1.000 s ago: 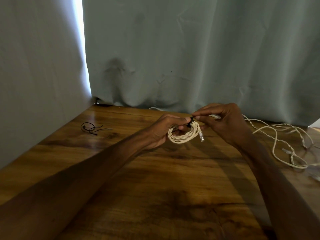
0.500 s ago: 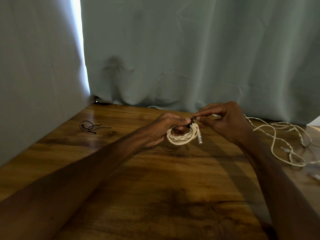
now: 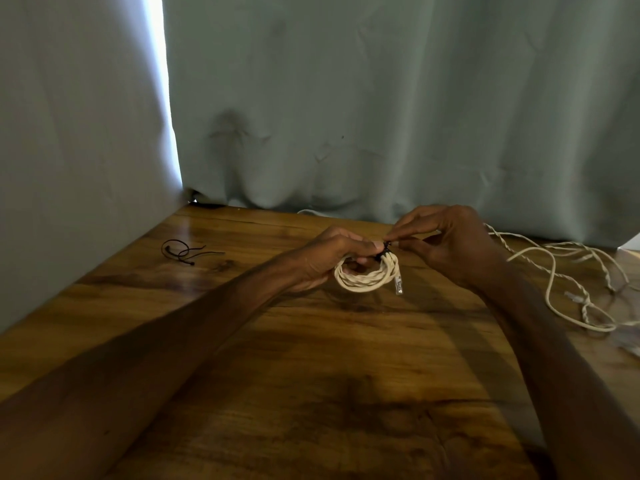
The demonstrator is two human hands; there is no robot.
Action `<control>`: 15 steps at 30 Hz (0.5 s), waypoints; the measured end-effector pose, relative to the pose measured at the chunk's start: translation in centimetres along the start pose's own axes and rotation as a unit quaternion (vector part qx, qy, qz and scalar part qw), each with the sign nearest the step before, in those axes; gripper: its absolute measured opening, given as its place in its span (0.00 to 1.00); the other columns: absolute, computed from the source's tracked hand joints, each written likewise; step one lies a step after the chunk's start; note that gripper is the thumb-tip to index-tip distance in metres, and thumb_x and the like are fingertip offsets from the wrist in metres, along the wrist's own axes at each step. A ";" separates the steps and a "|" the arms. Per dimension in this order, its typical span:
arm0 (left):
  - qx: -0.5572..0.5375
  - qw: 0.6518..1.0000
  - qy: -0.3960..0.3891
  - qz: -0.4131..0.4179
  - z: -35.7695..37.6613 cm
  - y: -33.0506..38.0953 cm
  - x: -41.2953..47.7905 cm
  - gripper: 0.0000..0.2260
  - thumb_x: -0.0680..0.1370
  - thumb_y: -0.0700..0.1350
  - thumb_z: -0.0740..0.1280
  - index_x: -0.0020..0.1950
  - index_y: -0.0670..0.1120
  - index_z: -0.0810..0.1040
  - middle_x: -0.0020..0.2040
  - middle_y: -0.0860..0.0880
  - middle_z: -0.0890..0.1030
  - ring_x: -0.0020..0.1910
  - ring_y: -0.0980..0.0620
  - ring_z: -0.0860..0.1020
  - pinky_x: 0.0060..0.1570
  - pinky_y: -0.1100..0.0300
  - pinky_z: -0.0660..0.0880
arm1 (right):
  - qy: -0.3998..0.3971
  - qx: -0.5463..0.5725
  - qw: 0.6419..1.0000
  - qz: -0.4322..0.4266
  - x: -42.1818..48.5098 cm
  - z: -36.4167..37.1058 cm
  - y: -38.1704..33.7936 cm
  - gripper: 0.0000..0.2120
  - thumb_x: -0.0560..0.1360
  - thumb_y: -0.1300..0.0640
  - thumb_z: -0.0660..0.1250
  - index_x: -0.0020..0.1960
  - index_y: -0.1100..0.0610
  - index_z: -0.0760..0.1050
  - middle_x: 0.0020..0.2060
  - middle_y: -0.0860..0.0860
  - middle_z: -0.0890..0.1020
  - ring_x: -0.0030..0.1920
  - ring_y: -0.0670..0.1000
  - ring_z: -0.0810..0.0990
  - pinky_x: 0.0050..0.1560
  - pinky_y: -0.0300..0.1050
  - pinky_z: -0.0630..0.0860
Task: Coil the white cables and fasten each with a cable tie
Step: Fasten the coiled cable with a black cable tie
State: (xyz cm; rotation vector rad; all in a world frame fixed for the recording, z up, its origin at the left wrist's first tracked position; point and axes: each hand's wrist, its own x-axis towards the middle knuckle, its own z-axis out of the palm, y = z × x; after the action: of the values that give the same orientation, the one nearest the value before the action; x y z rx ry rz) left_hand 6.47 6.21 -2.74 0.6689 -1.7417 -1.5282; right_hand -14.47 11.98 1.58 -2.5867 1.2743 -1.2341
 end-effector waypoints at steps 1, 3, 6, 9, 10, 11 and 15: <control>-0.001 1.000 0.000 -0.005 0.0 0.0 0.0 0.15 0.82 0.39 0.66 0.55 0.24 0.78 0.28 0.50 0.75 0.25 0.58 0.73 0.26 0.68 0.69 | -0.003 -0.004 1.000 -0.003 0.0 0.0 0.0 0.08 0.72 0.63 0.77 0.50 0.54 0.88 0.45 0.47 0.87 0.46 0.45 0.85 0.48 0.39 0.82; -0.010 1.000 -0.007 -0.014 -0.1 -0.1 0.0 0.16 0.83 0.39 0.65 0.59 0.24 0.77 0.29 0.50 0.75 0.26 0.58 0.72 0.25 0.69 0.68 | -0.010 -0.008 1.000 -0.008 0.0 0.1 0.0 0.09 0.72 0.64 0.77 0.50 0.55 0.88 0.44 0.48 0.87 0.45 0.46 0.86 0.48 0.44 0.83; -0.021 0.998 -0.029 -0.043 -0.2 -0.2 0.0 0.13 0.84 0.39 0.63 0.57 0.30 0.80 0.31 0.50 0.73 0.28 0.57 0.70 0.25 0.69 0.67 | -0.017 -0.020 1.000 -0.016 0.0 0.3 0.0 0.11 0.71 0.66 0.77 0.50 0.54 0.88 0.43 0.48 0.86 0.43 0.46 0.85 0.45 0.48 0.83; 0.021 0.997 -0.042 -0.065 -0.5 -0.5 0.1 0.13 0.83 0.41 0.64 0.53 0.29 0.78 0.31 0.50 0.74 0.27 0.57 0.71 0.26 0.67 0.68 | -0.037 -0.040 0.998 -0.034 0.1 0.4 -0.3 0.15 0.71 0.68 0.78 0.50 0.50 0.88 0.41 0.47 0.85 0.42 0.44 0.84 0.41 0.42 0.82; 0.041 0.996 -0.045 -0.071 -0.5 -0.6 0.0 0.12 0.83 0.41 0.65 0.49 0.31 0.79 0.31 0.50 0.75 0.27 0.57 0.72 0.27 0.67 0.69 | -0.051 -0.050 0.997 -0.042 0.2 0.6 -0.4 0.16 0.70 0.69 0.77 0.50 0.50 0.88 0.41 0.47 0.85 0.40 0.43 0.83 0.40 0.36 0.80; 0.059 0.994 -0.045 -0.077 -0.6 -0.7 0.0 0.11 0.83 0.41 0.66 0.46 0.33 0.79 0.30 0.51 0.76 0.27 0.58 0.72 0.28 0.67 0.69 | -0.069 -0.067 0.994 -0.049 0.3 0.8 -0.7 0.16 0.70 0.70 0.77 0.50 0.51 0.88 0.40 0.45 0.85 0.39 0.42 0.82 0.40 0.30 0.77; 0.104 0.991 -0.022 -0.079 -0.8 -1.1 0.0 0.10 0.82 0.42 0.67 0.44 0.38 0.81 0.30 0.53 0.78 0.27 0.60 0.74 0.32 0.65 0.69 | -0.095 -0.099 0.990 -0.040 0.3 1.4 -0.8 0.13 0.71 0.69 0.77 0.49 0.52 0.88 0.41 0.42 0.84 0.39 0.39 0.82 0.41 0.28 0.77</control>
State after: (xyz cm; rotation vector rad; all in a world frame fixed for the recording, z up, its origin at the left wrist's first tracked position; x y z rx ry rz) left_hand 7.02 5.52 -3.74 0.9030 -1.9380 -1.4884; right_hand -12.91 11.81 1.07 -2.8350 1.3294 -0.8830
